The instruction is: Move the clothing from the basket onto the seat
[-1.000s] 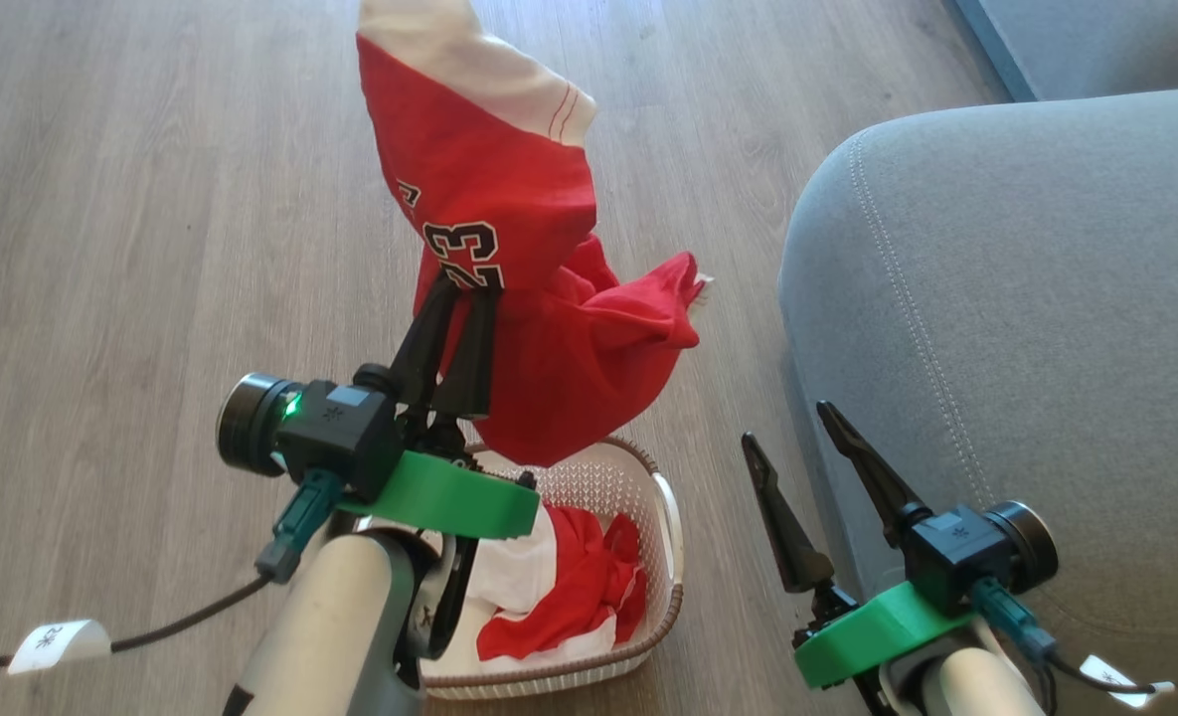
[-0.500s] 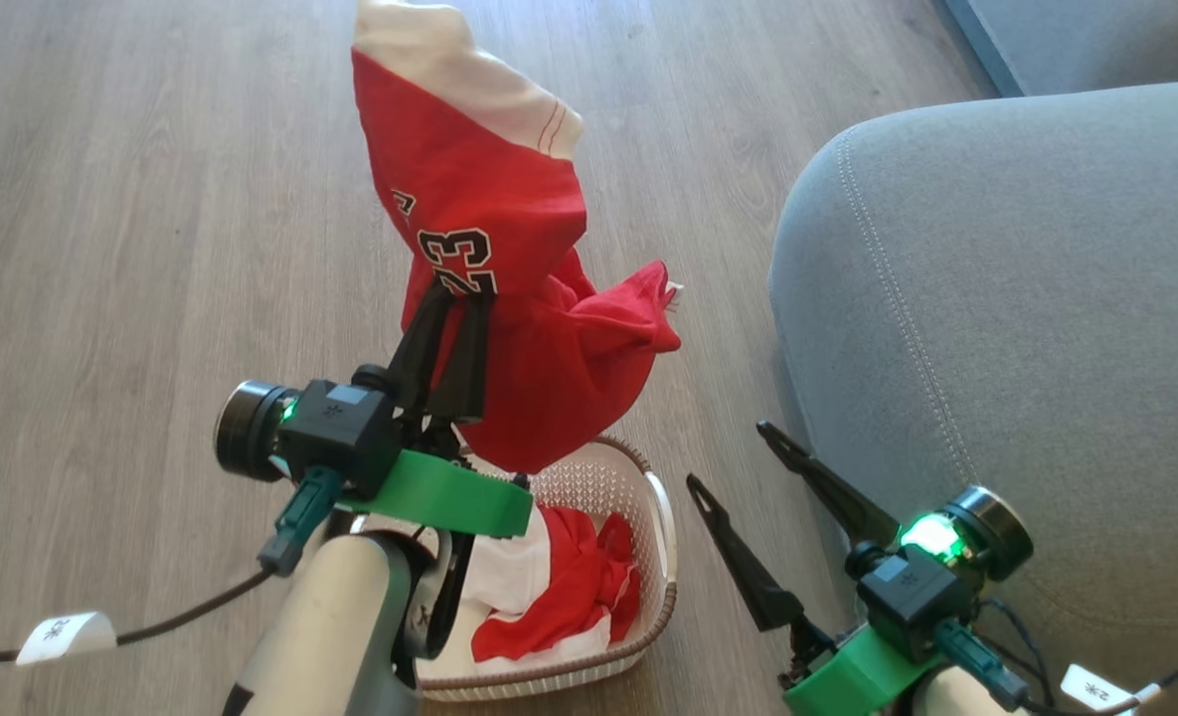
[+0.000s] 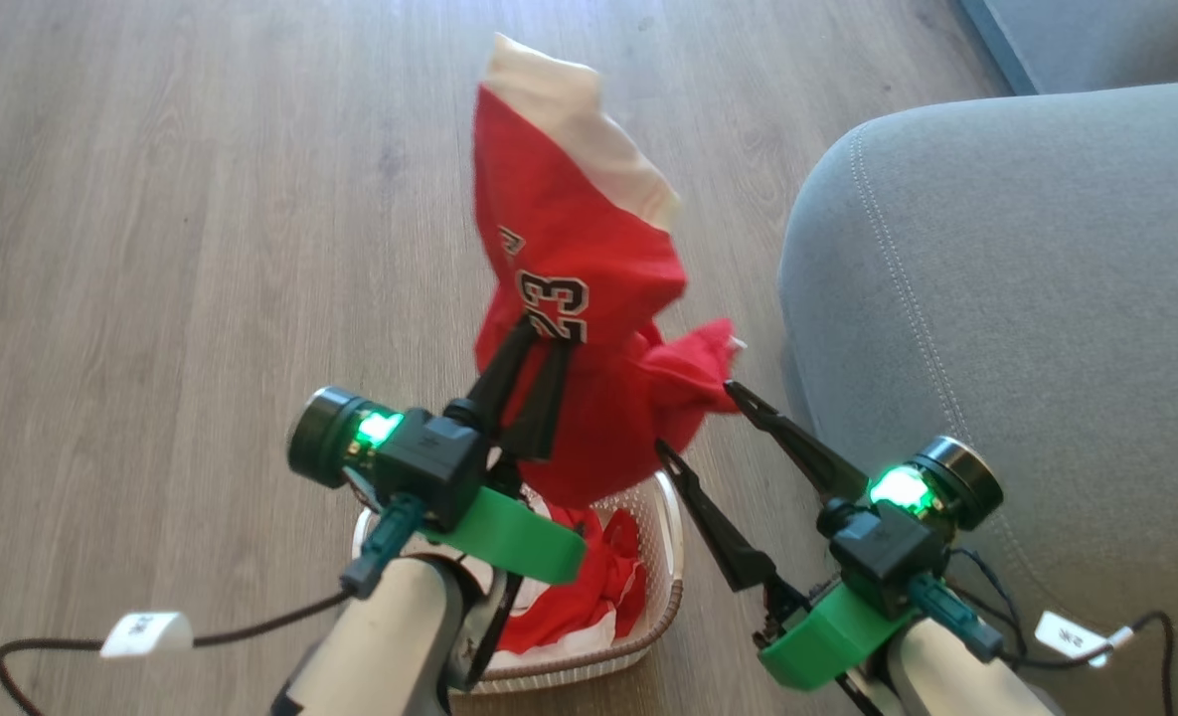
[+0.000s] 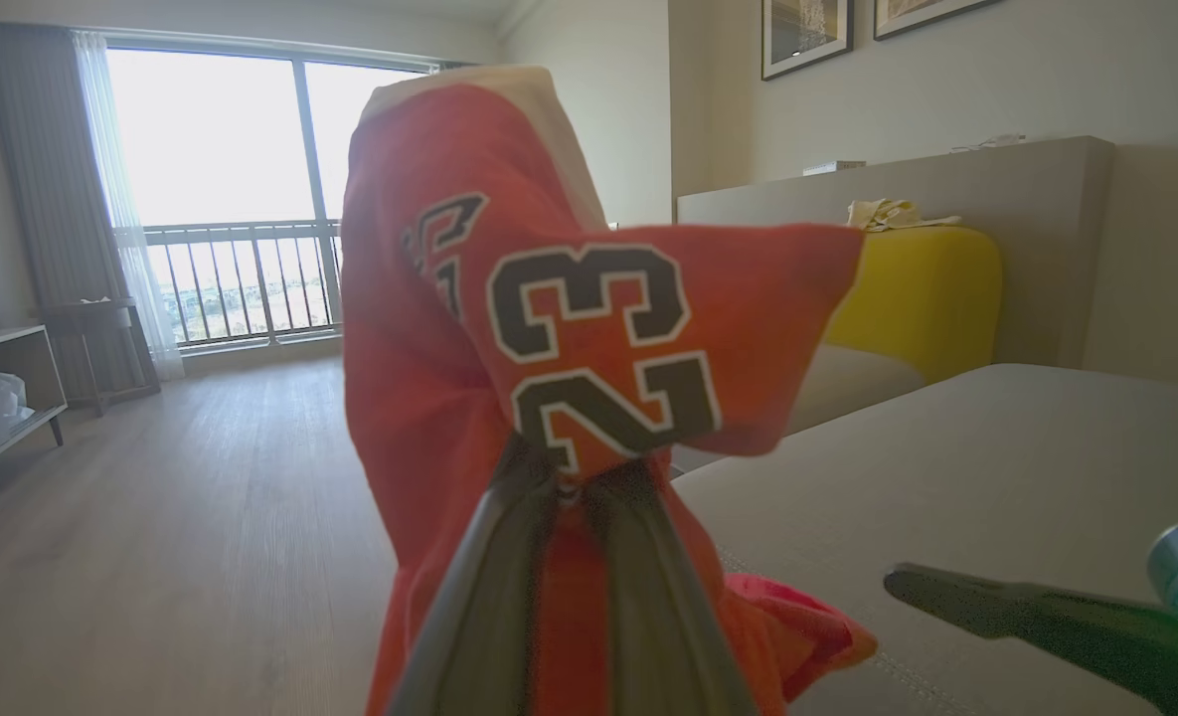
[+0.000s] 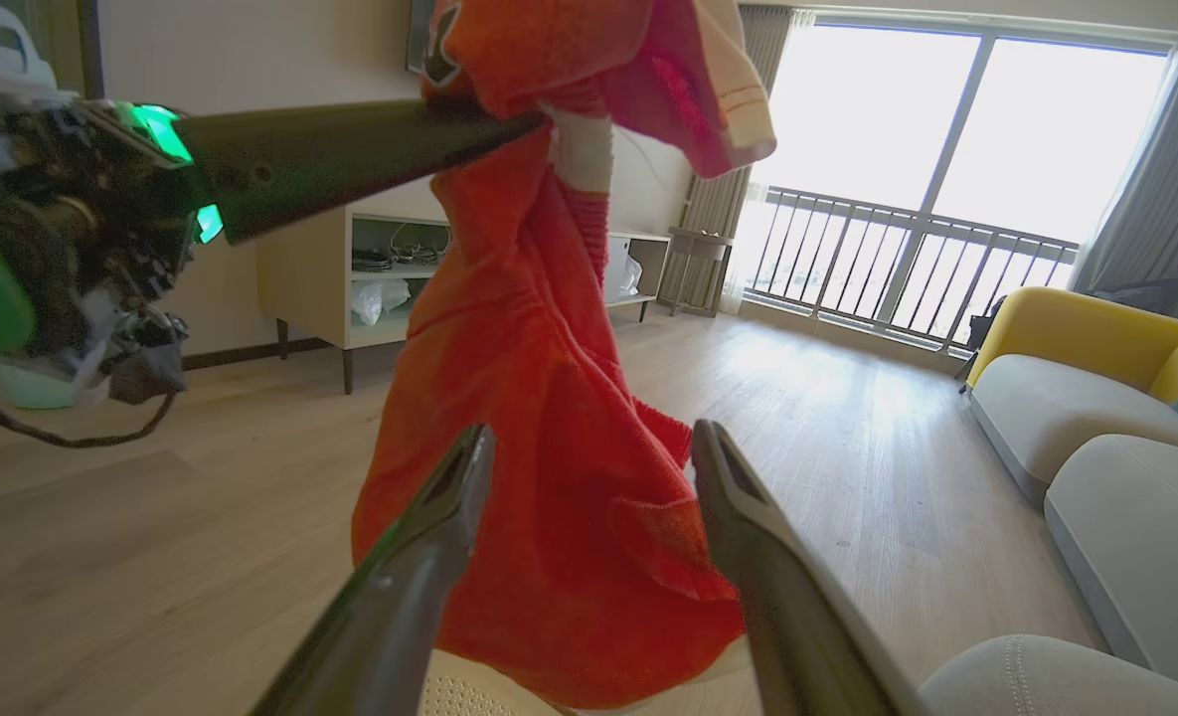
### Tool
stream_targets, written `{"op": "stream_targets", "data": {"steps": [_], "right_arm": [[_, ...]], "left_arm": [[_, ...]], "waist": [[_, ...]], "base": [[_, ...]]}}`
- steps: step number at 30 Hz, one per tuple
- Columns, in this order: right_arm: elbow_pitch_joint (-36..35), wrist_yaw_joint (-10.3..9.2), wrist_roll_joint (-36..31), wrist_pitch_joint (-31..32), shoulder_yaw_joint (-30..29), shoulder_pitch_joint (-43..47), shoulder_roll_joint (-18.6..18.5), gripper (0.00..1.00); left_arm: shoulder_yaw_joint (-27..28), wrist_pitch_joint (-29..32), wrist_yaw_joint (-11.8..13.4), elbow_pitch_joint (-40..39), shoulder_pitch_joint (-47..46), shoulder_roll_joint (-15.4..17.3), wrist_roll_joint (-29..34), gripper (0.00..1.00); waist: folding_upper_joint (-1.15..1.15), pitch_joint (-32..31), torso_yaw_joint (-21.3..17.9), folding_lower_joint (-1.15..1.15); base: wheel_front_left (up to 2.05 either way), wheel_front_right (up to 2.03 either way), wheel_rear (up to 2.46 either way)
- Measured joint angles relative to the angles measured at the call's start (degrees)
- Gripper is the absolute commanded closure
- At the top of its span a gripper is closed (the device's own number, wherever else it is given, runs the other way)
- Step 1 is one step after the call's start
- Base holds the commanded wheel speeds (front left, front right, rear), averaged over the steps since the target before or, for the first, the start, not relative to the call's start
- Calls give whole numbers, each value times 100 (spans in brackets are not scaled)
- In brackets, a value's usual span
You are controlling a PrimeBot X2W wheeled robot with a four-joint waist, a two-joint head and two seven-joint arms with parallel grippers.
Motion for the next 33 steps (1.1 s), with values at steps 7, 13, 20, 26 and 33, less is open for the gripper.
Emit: {"op": "stream_targets", "data": {"steps": [7, 13, 20, 26, 33], "right_arm": [[315, 0, 22, 0, 74, -372, 4, 0], [846, -1, -83, 0, 301, -533, -8, 0], [1146, 0, -434, 0, 764, -984, -146, 0], [1372, 0, -541, 0, 693, -1063, -87, 0], [1627, 0, -509, 0, 445, -1062, 224, 59]], "left_arm": [[-436, 0, -120, 35, -19, 4, 164, 100], [-713, 0, -203, 71, -41, 13, 199, 100], [-817, 0, -292, 127, -160, 20, 198, 100], [-1002, 0, -344, 220, -160, 21, 138, 100], [-1158, 0, -360, 258, -166, 23, 56, 100]], "waist": [[0, -10, 83, 0], [0, -24, 125, 0], [0, -17, 105, 0], [0, -19, 108, 0], [0, -9, 161, 0]], "base": [[0, 0, 0], [0, 0, 0], [0, 0, 0], [0, 0, 0], [0, 0, 0]]}}
